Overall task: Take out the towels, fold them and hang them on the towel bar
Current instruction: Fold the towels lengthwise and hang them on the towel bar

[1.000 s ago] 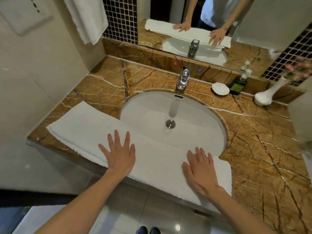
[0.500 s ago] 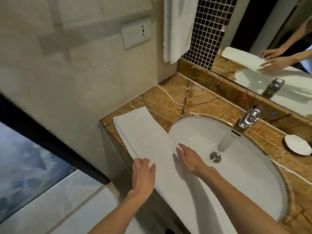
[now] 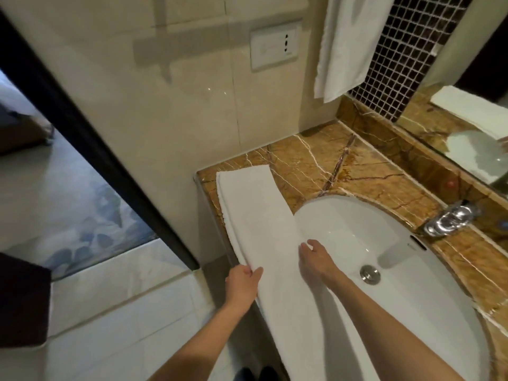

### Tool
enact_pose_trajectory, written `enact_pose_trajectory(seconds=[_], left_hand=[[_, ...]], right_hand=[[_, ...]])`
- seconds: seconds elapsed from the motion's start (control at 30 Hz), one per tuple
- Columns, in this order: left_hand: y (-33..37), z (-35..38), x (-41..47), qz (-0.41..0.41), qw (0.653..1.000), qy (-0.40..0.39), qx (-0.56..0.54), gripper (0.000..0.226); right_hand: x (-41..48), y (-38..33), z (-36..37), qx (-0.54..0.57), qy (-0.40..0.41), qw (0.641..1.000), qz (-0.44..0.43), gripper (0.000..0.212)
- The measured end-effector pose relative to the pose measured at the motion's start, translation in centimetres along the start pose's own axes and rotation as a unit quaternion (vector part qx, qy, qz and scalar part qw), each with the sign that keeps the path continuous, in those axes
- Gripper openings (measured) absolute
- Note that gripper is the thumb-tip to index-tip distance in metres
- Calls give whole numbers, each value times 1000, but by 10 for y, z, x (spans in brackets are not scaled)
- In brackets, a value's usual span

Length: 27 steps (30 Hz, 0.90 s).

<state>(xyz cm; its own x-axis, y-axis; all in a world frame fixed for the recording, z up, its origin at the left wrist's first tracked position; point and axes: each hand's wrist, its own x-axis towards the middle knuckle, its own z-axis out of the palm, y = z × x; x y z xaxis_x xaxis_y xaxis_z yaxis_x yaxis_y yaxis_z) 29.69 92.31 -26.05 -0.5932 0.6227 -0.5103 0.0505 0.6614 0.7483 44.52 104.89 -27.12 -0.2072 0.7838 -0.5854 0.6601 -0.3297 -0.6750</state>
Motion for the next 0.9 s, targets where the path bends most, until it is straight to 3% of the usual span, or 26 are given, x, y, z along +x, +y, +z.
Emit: enact_pose_trajectory(seconds=[0.17,0.27,0.37,0.57,0.67,0.9], left_hand=[[0,2,-1,-43,998,-5,-51,36],[3,3,-1,-61,994,-24,-92,33],[10,2,-4,-84,982,-49,-160,13],[26,-5,-9,-56,971,-70,-223,15],[39,-14,-13,-35,969,-78,-231,4],[83,-45,-27,18,962,-94,-254,4]], right_hand=[[-1,-1,0,28,52,998,12,42],[-3,-5,-3,35,52,998,1,15],[-6,-14,-10,21,45,999,-8,18],[-18,-34,-25,-9,56,997,-43,20],[-27,-49,-33,-7,64,996,-61,17],[-63,-95,-56,65,64,992,-83,24]])
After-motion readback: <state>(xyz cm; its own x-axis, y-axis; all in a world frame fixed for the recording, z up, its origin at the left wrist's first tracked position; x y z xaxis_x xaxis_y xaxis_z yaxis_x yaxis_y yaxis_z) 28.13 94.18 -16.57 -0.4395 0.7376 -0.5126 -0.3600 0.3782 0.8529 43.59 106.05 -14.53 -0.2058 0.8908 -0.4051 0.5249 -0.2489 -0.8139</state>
